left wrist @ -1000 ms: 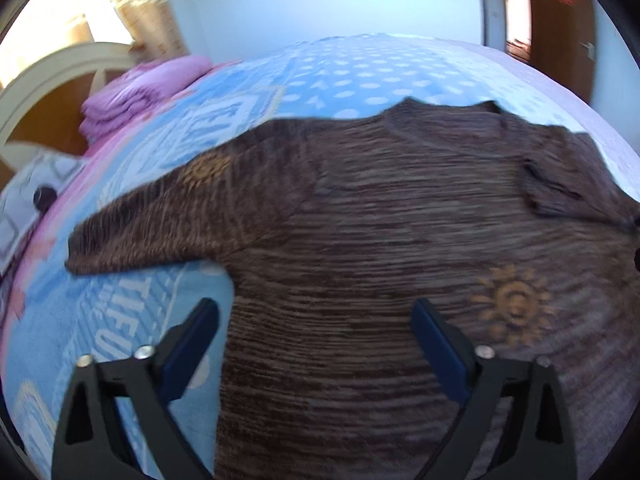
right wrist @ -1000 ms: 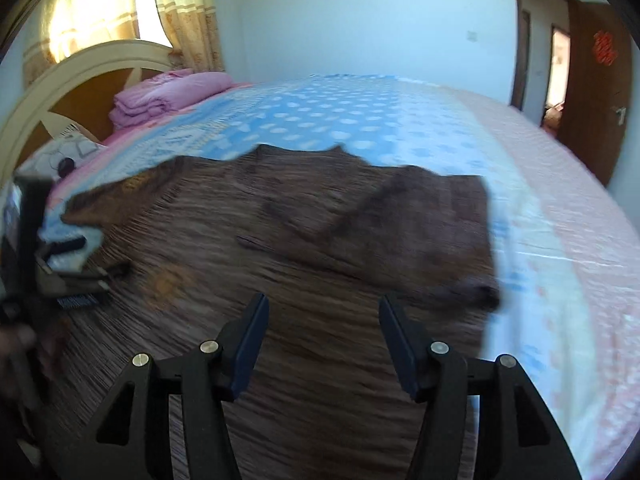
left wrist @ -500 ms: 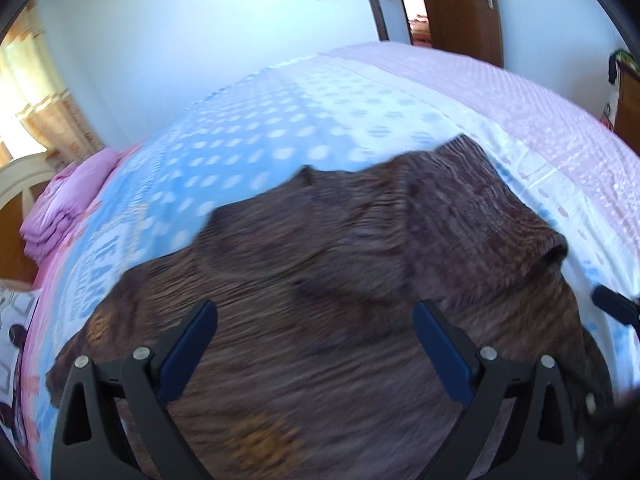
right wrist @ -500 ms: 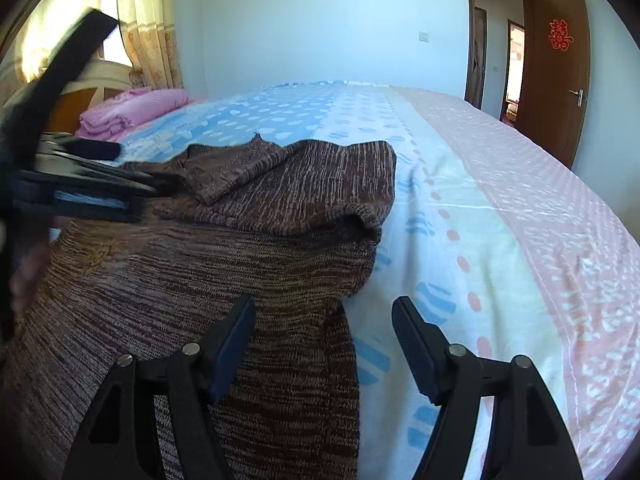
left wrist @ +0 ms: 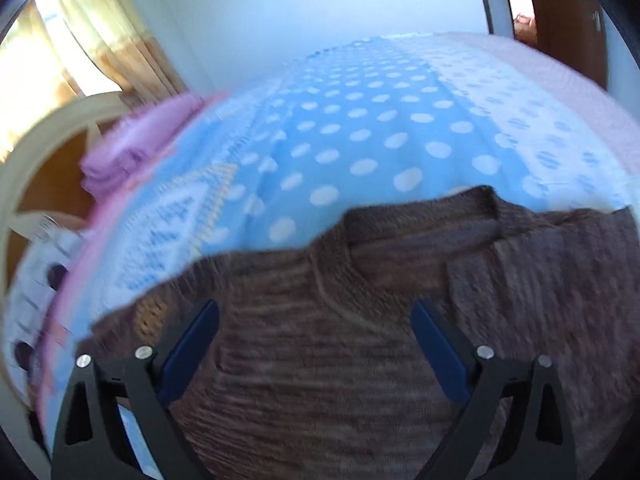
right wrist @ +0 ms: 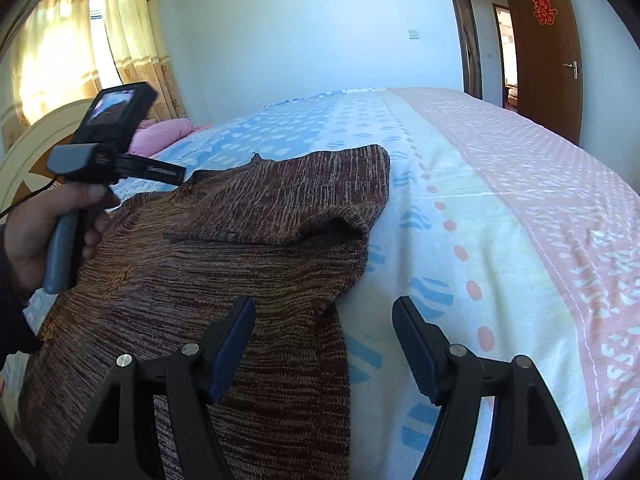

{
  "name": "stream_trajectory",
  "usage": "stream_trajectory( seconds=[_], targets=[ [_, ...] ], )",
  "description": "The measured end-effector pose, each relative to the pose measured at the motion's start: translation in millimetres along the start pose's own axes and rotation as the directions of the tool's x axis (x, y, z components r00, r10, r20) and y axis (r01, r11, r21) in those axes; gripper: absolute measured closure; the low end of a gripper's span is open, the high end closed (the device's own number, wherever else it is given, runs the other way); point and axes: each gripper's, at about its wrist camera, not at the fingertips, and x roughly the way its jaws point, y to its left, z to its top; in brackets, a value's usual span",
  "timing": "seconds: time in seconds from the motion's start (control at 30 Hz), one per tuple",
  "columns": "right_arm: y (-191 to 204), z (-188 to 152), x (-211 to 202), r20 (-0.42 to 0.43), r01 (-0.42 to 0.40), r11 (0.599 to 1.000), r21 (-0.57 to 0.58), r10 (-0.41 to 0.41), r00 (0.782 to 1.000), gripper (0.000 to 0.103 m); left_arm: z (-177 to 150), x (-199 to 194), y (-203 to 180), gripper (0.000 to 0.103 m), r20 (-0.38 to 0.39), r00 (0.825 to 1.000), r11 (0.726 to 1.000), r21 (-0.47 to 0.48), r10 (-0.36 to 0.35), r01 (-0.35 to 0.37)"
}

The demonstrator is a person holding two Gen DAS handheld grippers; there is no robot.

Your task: Fold small clothes

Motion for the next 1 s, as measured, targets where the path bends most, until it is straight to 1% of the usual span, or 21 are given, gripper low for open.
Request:
stream_trajectory(
  seconds=[0.03, 0.07, 0.1, 0.13, 0.2, 0.23, 0.27, 0.3, 0.33, 0.37, 0.4, 0.43, 0.5, 0.53, 0.6, 0.7, 0.73, 0.8, 0.87, 0.93, 1.0],
  targets=[
    [0, 0, -1, 0.002, 0.001, 1.000, 0.001, -0.001, 1.000, 0.031, -5, -2, 0, 0.011, -0.009, 0.998, 0.998, -0.014, -0.061, 0.061],
    [-1, -2, -2, 0.004, 0.000, 1.000, 0.002, 0.000, 1.000, 0.031, -15, -6, -1, 0.018, -0.024, 0.990, 0.990, -0.025, -0.137, 0.137],
    [-2, -1, -2, 0.004, -0.002, 1.000, 0.005, 0.002, 1.000, 0.031, -24, -10, -6, 0.024, -0.041, 0.981, 0.982, -0.031, -0.189, 0.188],
    [-2, -2, -2, 0.005, -0.002, 1.000, 0.007, 0.002, 1.000, 0.031, -27, -10, -12, 0.026, -0.055, 0.973, 0.974, -0.038, -0.226, 0.224],
    [-1, -4, -4, 0.009, -0.004, 1.000, 0.009, 0.004, 1.000, 0.031, -37, -11, -22, 0.033, -0.088, 0.947, 0.950, -0.056, -0.310, 0.306],
    [-1, -4, -4, 0.012, -0.005, 1.000, 0.010, 0.005, 1.000, 0.031, -39, -12, -30, 0.036, -0.097, 0.940, 0.945, -0.054, -0.327, 0.323],
    [-1, -4, -4, 0.014, -0.006, 1.000, 0.012, 0.006, 1.000, 0.031, -44, -11, -39, 0.043, -0.112, 0.934, 0.940, -0.045, -0.340, 0.337],
    [-2, -4, -4, 0.015, -0.008, 1.000, 0.013, 0.007, 1.000, 0.031, -43, -9, -46, 0.054, -0.119, 0.931, 0.939, -0.039, -0.344, 0.342],
    [-3, -4, -5, 0.017, -0.010, 1.000, 0.016, 0.010, 1.000, 0.031, -42, -9, -52, 0.061, -0.109, 0.927, 0.933, -0.038, -0.359, 0.357],
    [-3, -5, -6, 0.020, -0.012, 1.000, 0.019, 0.011, 1.000, 0.031, -40, -8, -53, 0.077, -0.087, 0.920, 0.924, -0.039, -0.383, 0.381],
    [-4, -5, -7, 0.023, -0.013, 1.000, 0.022, 0.013, 1.000, 0.031, -40, -11, -57, 0.086, -0.068, 0.916, 0.918, -0.029, -0.396, 0.395],
    [-5, -5, -8, 0.025, -0.014, 1.000, 0.025, 0.014, 1.000, 0.031, -38, -13, -61, 0.089, -0.062, 0.917, 0.919, -0.014, -0.394, 0.393],
    [-6, -5, -9, 0.029, -0.017, 0.999, 0.028, 0.016, 0.999, 0.031, -39, -25, -64, 0.091, -0.023, 0.930, 0.930, 0.011, -0.367, 0.368],
    [-7, -5, -10, 0.030, -0.018, 0.999, 0.030, 0.017, 0.999, 0.031, -39, -31, -61, 0.091, -0.008, 0.930, 0.930, 0.012, -0.367, 0.367],
    [-8, -5, -10, 0.031, -0.018, 0.999, 0.033, 0.017, 0.999, 0.031, -40, -41, -51, 0.091, 0.019, 0.925, 0.925, -0.005, -0.380, 0.380],
    [-9, -6, -11, 0.036, -0.018, 0.999, 0.037, 0.016, 0.999, 0.031, -44, -51, -37, 0.092, 0.051, 0.922, 0.922, -0.028, -0.385, 0.386],
    [-10, -5, -11, 0.037, -0.018, 0.999, 0.037, 0.016, 0.999, 0.031, -46, -52, -34, 0.092, 0.058, 0.924, 0.924, -0.031, -0.378, 0.380],
    [-11, -5, -11, 0.040, -0.019, 0.999, 0.040, 0.017, 0.999, 0.031, -49, -50, -30, 0.092, 0.075, 0.935, 0.937, -0.024, -0.347, 0.350],
    [-14, -5, -11, 0.044, -0.029, 0.998, 0.048, 0.027, 0.999, 0.031, -49, -39, -26, 0.092, 0.066, 0.943, 0.944, -0.030, -0.326, 0.329],
    [-18, -5, -10, 0.040, -0.050, 0.997, 0.061, 0.047, 0.998, 0.031, -51, -26, -24, 0.091, 0.046, 0.941, 0.941, -0.043, -0.335, 0.337],
    [-22, -5, -8, 0.033, -0.073, 0.994, 0.081, 0.071, 0.997, 0.031, -55, -16, -27, 0.085, 0.015, 0.944, 0.943, -0.037, -0.331, 0.331]
  ],
)
